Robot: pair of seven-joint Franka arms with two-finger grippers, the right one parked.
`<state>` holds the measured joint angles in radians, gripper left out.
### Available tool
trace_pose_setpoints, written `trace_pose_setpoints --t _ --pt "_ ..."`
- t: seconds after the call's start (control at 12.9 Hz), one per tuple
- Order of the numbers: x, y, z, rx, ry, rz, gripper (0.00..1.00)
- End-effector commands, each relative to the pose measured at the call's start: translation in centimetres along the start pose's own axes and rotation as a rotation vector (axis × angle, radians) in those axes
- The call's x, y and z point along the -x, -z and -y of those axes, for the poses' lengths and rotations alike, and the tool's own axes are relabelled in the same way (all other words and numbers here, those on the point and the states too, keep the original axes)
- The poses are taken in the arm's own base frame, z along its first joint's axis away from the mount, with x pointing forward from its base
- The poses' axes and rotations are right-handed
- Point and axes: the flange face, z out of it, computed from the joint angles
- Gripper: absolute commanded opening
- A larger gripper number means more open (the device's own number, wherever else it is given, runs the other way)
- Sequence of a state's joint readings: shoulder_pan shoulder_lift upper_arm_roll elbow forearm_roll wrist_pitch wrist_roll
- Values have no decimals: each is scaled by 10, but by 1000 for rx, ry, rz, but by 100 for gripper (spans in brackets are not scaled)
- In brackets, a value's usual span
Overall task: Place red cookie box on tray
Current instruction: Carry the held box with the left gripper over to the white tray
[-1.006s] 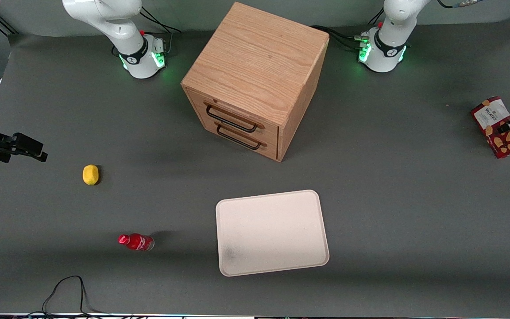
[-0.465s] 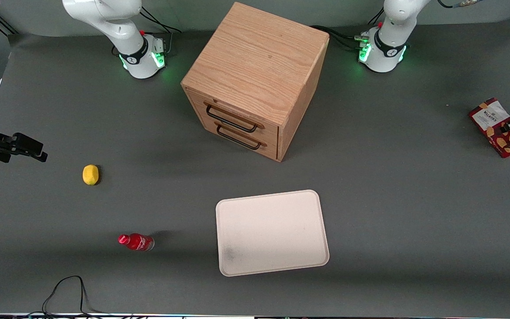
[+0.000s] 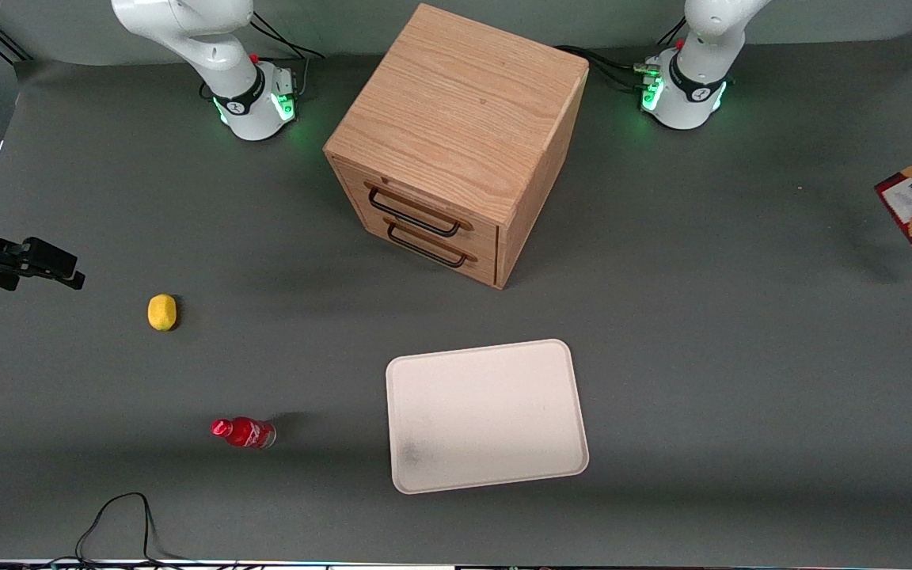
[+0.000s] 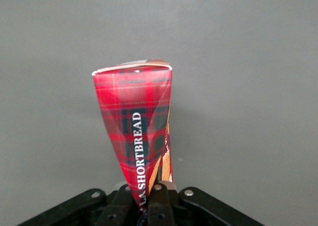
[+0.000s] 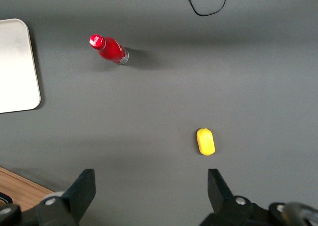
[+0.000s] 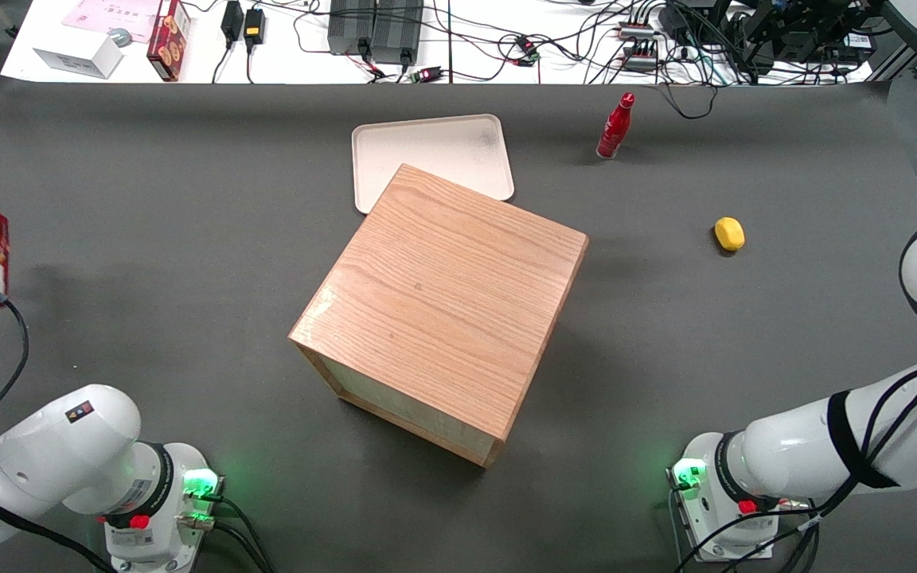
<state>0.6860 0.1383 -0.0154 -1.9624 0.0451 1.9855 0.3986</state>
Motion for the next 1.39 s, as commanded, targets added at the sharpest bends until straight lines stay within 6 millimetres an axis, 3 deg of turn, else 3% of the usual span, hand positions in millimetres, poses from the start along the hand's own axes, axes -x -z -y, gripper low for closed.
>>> trace_pose_setpoints --t 0.0,0.23,0.31,0.46,0.62,0.7,1.08,1.32 --pt "3 81 -25 -1 -42 31 0" --pt "5 165 -55 -27 -78 64 0" --pt "6 183 -64 -33 -89 63 0" --pt "2 199 -89 -45 -92 54 0" --pt "-10 206 -126 -59 -94 37 0" --pt "-15 207 -155 -66 -83 32 0" --pt "-39 189 -325 -90 -25 26 0" --pt "-61 157 -418 -48 6 50 0"
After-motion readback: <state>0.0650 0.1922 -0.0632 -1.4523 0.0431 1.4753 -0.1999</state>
